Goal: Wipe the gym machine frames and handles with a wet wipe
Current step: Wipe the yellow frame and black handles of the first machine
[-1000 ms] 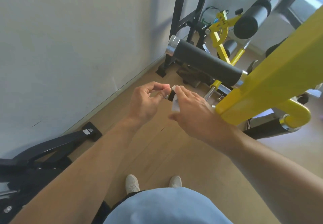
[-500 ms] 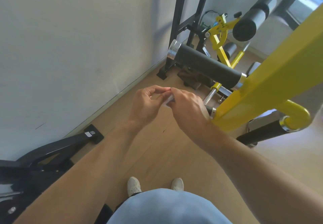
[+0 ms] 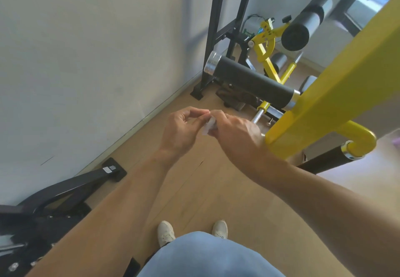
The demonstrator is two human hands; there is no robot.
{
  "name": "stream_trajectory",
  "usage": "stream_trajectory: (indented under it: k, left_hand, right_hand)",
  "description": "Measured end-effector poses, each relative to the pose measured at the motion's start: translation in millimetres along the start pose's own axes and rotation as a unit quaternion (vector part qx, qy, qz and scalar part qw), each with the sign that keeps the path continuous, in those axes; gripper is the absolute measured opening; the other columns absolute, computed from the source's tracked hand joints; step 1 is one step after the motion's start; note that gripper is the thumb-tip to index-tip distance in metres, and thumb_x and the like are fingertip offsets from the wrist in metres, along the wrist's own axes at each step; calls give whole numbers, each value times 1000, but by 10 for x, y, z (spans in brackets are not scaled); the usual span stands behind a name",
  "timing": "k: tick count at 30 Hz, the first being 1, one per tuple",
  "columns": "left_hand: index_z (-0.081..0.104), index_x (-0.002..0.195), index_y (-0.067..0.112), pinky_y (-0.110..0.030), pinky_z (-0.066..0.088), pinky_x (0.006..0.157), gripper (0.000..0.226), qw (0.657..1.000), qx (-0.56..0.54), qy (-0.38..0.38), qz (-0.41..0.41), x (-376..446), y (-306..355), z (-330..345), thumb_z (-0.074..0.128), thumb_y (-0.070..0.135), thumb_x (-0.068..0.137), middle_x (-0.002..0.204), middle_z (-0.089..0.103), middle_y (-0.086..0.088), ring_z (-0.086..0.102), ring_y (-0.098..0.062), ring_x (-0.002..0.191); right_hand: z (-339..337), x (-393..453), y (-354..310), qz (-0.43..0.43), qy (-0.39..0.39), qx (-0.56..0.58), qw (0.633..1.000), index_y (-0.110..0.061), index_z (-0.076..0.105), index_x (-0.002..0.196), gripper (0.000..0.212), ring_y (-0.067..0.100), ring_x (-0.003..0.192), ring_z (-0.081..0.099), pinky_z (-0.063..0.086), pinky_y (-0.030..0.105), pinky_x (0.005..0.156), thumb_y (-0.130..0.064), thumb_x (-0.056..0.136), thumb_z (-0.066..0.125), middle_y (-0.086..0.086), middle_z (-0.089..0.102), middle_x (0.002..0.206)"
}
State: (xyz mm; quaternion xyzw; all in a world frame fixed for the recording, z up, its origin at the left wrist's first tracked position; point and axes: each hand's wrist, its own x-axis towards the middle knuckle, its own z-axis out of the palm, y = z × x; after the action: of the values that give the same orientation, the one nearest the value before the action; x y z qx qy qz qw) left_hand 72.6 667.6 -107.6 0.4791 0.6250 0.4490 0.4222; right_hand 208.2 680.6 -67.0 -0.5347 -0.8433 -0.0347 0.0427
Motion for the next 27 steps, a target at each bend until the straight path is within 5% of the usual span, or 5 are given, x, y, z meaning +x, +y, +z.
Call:
stream_trajectory:
  k: [6, 12, 17, 20, 27]
  left_hand:
    - [73, 94, 33, -17, 44, 89, 7, 1000, 6, 21, -5, -23, 0, 20, 70, 38, 91, 94, 66, 25, 59, 6, 94]
    - [73, 97, 34, -15, 46, 82, 10, 1000, -3, 27, 6, -61, -11, 45, 70, 41, 90, 96, 71, 20, 62, 6, 97]
    - [74, 95, 34, -7, 42, 79, 8, 998, 0, 59, -11, -56, -42, 38, 70, 39, 91, 92, 70, 23, 58, 19, 88]
    - [74, 94, 35, -4, 41, 77, 8, 997, -4, 74, -17, -63, -48, 70, 70, 41, 91, 89, 69, 25, 56, 24, 83]
    - [77, 106, 27, -12, 47, 77, 23, 998, 5, 52, -21, -53, 12, 26, 69, 42, 90, 100, 75, 14, 63, 6, 96]
  right_hand:
    - [-300, -307, 257, -44, -124, -261, 956, -7, 59, 106, 18, 23, 78, 62, 46, 35, 86, -21, 101, 48, 6, 64, 86]
    - [-24, 46, 58, 9, -79, 55, 995, -16, 58, 116, 24, 21, 77, 63, 22, 18, 48, -33, 98, 55, -2, 66, 92]
    - [-167, -138, 93, -6, -25, -133, 991, -12, 62, 79, 16, 22, 54, 64, 41, 24, 54, -19, 79, 76, 3, 65, 64]
    - [-184, -300, 261, -47, -106, -259, 959, -9, 61, 99, 13, 25, 75, 65, 47, 33, 79, -21, 97, 55, 6, 68, 85]
    - [143, 91, -9, -40, 4, 24, 999, -12, 63, 94, 20, 20, 55, 63, 19, 20, 45, -29, 88, 72, -3, 64, 69]
